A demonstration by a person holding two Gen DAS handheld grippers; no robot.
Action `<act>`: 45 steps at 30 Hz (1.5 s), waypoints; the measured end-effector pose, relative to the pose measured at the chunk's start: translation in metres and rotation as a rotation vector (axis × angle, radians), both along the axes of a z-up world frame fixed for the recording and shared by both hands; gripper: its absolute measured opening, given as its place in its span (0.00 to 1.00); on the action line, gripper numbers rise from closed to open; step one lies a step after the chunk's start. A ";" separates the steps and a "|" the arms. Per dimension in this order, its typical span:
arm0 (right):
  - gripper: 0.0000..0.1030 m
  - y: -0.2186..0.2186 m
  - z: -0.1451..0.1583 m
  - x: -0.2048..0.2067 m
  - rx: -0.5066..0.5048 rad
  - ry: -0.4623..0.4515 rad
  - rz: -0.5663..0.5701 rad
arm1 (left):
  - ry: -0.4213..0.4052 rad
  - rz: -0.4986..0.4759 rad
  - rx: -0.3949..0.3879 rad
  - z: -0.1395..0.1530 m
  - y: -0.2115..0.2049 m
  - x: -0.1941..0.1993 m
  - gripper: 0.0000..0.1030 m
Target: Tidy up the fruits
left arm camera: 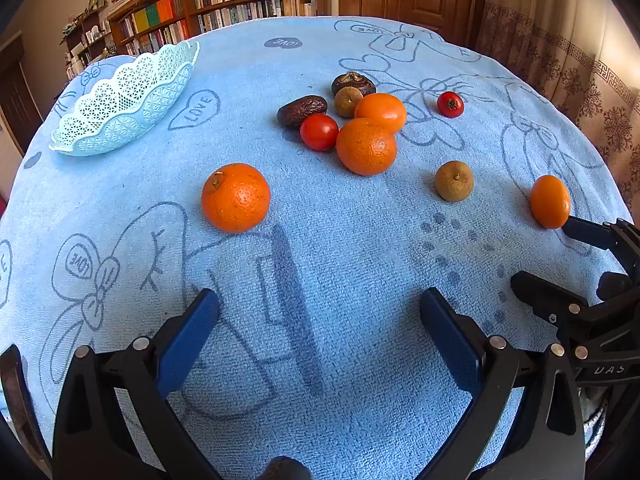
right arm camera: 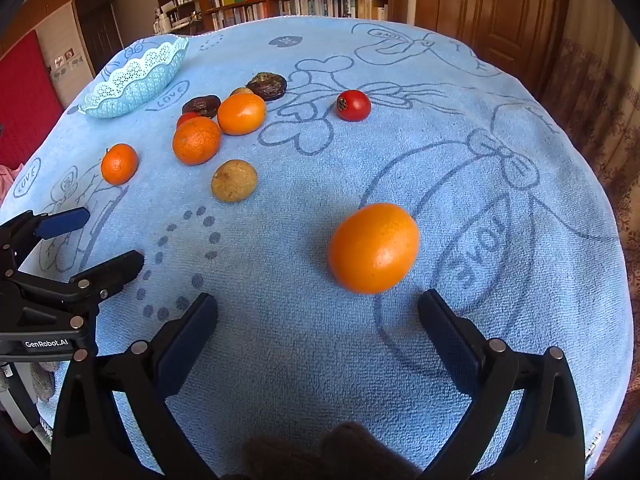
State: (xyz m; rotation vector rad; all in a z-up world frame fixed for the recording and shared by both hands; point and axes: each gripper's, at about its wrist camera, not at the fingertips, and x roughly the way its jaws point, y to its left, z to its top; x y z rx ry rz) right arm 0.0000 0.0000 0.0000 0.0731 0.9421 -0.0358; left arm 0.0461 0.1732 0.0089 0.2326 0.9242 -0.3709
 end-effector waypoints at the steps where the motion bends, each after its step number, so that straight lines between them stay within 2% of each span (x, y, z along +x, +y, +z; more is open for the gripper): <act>1: 0.95 0.000 0.000 0.000 0.000 0.000 0.000 | 0.001 0.000 0.000 0.000 0.000 0.000 0.98; 26: 0.95 0.000 0.000 -0.005 0.000 0.003 0.000 | 0.006 -0.002 -0.001 -0.001 0.001 0.000 0.98; 36: 0.95 -0.006 0.001 -0.002 0.026 0.038 0.024 | 0.010 -0.004 0.001 0.000 0.000 0.000 0.98; 45: 0.95 0.008 0.004 -0.012 -0.054 0.012 0.014 | 0.012 -0.004 0.001 0.001 0.001 0.000 0.98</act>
